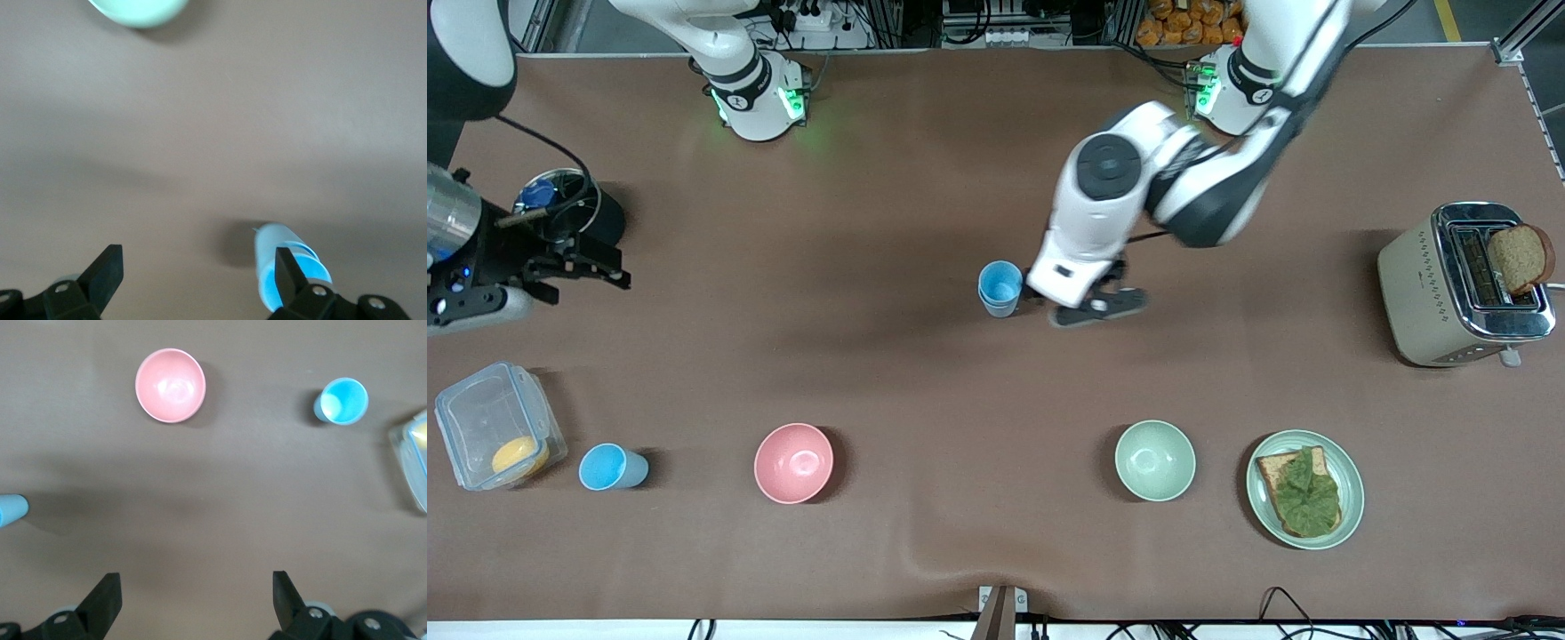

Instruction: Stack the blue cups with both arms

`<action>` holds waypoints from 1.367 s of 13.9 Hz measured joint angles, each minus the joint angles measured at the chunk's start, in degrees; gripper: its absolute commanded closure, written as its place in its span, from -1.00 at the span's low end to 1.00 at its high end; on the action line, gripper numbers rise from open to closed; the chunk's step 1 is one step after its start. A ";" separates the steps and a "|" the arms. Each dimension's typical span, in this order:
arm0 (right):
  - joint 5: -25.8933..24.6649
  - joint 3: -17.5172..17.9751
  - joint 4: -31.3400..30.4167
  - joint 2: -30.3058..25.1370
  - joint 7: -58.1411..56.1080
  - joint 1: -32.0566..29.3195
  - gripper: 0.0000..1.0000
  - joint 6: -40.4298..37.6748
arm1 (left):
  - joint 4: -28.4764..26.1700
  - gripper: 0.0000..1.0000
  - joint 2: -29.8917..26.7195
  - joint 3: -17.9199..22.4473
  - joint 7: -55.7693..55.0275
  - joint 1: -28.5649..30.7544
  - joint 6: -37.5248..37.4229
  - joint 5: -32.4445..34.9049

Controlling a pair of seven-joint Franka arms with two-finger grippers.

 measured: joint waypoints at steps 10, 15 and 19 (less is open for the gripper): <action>-2.12 0.16 -4.75 -3.49 1.77 0.56 -1.00 1.32 | -0.04 -1.00 -14.34 5.74 22.42 12.92 -17.60 -2.23; -2.08 0.36 -4.76 -3.51 1.77 0.58 -1.00 1.36 | -0.46 -1.00 -19.05 17.06 30.34 9.88 -21.99 -6.36; -2.08 0.43 -4.76 -3.52 1.77 0.58 -1.00 1.36 | -0.54 -1.00 -22.36 24.30 36.92 8.25 -23.54 -7.00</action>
